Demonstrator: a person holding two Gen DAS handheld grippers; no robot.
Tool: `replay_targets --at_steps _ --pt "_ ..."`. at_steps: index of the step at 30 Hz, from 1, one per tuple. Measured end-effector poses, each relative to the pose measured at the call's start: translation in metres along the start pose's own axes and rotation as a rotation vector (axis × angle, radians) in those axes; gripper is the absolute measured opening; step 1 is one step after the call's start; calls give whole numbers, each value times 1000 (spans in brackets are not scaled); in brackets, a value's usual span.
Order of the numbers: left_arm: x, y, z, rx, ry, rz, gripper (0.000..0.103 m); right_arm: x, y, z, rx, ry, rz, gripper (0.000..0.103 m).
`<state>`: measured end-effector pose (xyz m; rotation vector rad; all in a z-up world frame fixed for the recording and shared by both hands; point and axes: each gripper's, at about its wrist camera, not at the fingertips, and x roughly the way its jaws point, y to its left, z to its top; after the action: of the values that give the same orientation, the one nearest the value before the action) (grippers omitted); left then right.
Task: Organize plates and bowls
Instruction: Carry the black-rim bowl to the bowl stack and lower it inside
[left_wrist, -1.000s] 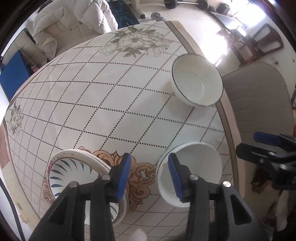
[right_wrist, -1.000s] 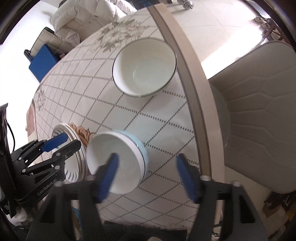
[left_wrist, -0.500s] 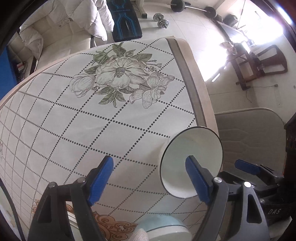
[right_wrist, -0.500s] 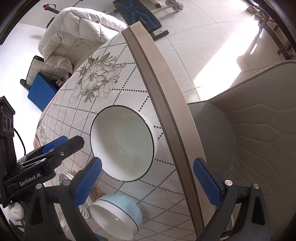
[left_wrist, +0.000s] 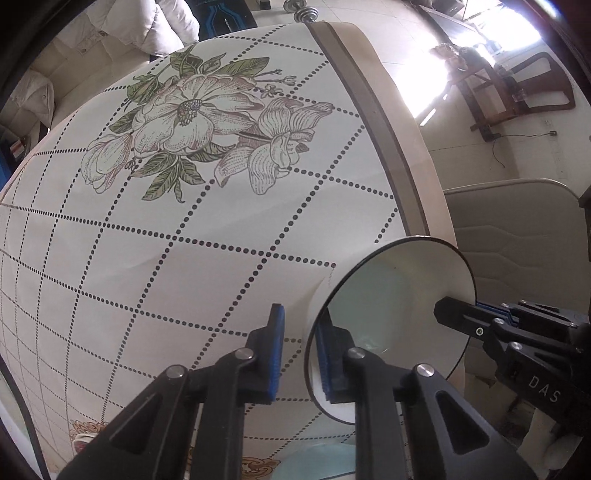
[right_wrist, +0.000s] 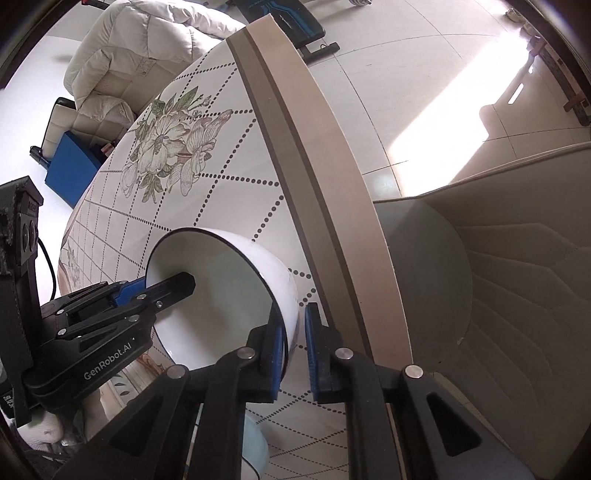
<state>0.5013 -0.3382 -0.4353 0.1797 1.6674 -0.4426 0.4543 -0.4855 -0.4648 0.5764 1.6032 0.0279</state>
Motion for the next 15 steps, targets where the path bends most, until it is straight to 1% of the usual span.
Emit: replay_targets --at_steps 2,3,5,7,11,15 --pt "-1 -3 -3 1 0 -2 7 -1 5 -1 -13 -1 -21 8" --pt "-2 -4 -3 4 -7 12 7 -1 5 -2 -15 5 -25 8" --pt "1 -14 -5 18 -11 34 7 0 6 -3 -18 20 -21 8" --pt "-1 -14 -7 17 -9 26 7 -1 4 -5 -5 29 -6 8" --pt "-15 -12 -13 28 -25 27 7 -10 4 -9 3 28 19 8" --pt "-35 -13 -19 38 -48 29 7 -29 11 -17 -9 11 33 8"
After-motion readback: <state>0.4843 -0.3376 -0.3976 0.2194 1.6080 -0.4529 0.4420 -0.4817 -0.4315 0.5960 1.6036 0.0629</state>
